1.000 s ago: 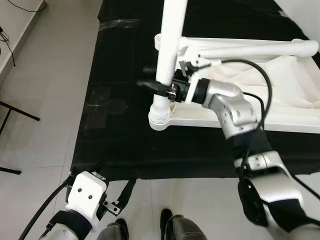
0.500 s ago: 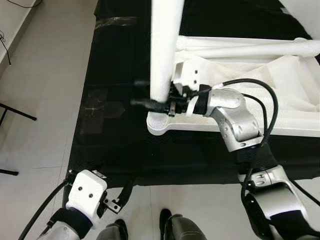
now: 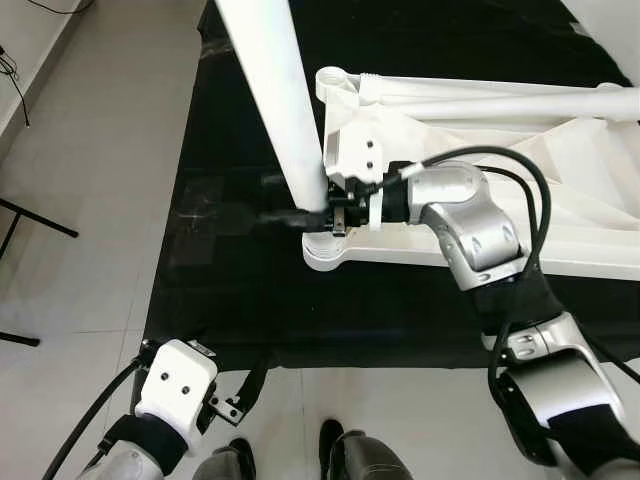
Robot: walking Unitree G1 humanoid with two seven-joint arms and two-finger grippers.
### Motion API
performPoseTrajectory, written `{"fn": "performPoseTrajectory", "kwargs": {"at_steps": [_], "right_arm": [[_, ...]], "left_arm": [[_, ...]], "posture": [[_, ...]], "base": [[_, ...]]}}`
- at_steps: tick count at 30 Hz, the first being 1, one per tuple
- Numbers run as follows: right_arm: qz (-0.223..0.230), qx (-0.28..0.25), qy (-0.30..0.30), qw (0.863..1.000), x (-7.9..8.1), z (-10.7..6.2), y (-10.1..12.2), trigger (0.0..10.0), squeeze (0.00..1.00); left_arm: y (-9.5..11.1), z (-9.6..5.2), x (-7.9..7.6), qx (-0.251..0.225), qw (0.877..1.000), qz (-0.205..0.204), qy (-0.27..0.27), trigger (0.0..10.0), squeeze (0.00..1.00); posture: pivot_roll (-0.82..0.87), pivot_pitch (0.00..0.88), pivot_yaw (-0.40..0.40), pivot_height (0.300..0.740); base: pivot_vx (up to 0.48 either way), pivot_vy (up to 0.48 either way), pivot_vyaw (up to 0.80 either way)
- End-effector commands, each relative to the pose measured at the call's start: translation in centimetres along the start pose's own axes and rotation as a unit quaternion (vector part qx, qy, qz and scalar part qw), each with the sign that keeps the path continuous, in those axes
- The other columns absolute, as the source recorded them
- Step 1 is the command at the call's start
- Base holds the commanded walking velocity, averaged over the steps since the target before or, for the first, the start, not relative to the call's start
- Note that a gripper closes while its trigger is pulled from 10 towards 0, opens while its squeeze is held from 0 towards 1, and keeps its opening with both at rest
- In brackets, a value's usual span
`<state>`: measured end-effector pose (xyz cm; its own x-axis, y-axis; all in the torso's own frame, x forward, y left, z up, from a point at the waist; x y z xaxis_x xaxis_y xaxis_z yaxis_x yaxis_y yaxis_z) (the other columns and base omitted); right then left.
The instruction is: Building children table
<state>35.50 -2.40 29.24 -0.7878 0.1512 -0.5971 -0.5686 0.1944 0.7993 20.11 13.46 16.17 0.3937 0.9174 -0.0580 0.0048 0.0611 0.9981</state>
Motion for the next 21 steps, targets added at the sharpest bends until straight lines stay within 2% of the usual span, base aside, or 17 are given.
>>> {"fn": "performPoseTrajectory", "kwargs": {"at_steps": [1, 2, 8, 13, 16, 18, 21], "right_arm": [[0.075, 0.042, -0.056, 0.995, -0.3, 0.0, -3.2, 10.0, 0.0], [0.075, 0.042, -0.056, 0.995, -0.3, 0.0, -3.2, 10.0, 0.0], [0.102, 0.053, -0.146, 0.982, -1.5, -1.1, -4.4, 10.0, 0.0], [0.111, 0.051, -0.169, 0.978, -1.4, -1.6, -4.7, 10.0, 0.0], [0.108, 0.037, -0.171, 0.979, -0.5, -1.8, -4.5, 10.0, 0.0], [0.107, 0.003, -0.159, 0.981, 0.7, -1.7, -3.7, 10.0, 0.0], [0.108, -0.007, -0.155, 0.982, 1.0, -1.6, -3.5, 10.0, 0.0]], "left_arm": [[-0.6, -0.1, -0.1, 0.009, 1.0, -0.004, 0.003, 10.0, 0.0], [-0.6, -0.1, -0.1, 0.009, 1.0, -0.004, 0.003, 10.0, 0.0], [-0.6, -0.2, 0.0, 0.008, 1.0, -0.003, 0.003, 10.0, 0.0], [-0.6, -0.2, 0.0, 0.008, 1.0, -0.003, 0.003, 10.0, 0.0], [-0.6, -0.1, 0.1, 0.008, 1.0, -0.002, 0.002, 10.0, 0.0], [-0.6, -0.1, 0.2, 0.008, 1.0, 0.0, 0.002, 10.0, 0.0], [-0.6, -0.1, 0.2, 0.008, 1.0, 0.001, 0.002, 10.0, 0.0]], "posture": [[-0.21, 0.292, -0.093, 0.74], [-0.21, 0.292, -0.093, 0.74], [-0.22, 0.297, -0.088, 0.74], [-0.22, 0.298, -0.085, 0.74], [-0.22, 0.3, -0.081, 0.74], [-0.22, 0.298, -0.079, 0.74], [-0.22, 0.298, -0.079, 0.74]], "base": [[0.0, 0.0, 0.0], [0.0, 0.0, 0.0], [0.0, 0.0, 0.0], [0.0, 0.0, 0.0], [0.0, 0.0, 0.0], [0.0, 0.0, 0.0], [0.0, 0.0, 0.0]]}}
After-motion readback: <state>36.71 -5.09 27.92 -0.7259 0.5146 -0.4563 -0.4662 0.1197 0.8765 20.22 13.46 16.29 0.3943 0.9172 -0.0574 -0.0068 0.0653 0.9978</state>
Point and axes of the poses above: a point about 5 cm out from each wrist's last joint towards the gripper, its own z axis pointing out of the wrist towards the gripper, its own y axis along the axis of the wrist's last joint, x = y × z, the point moved 4 cm from there along z, pointing out of the wrist towards the gripper, and after that the axes turned 15 degrees about -z, right-handed, at the moved point
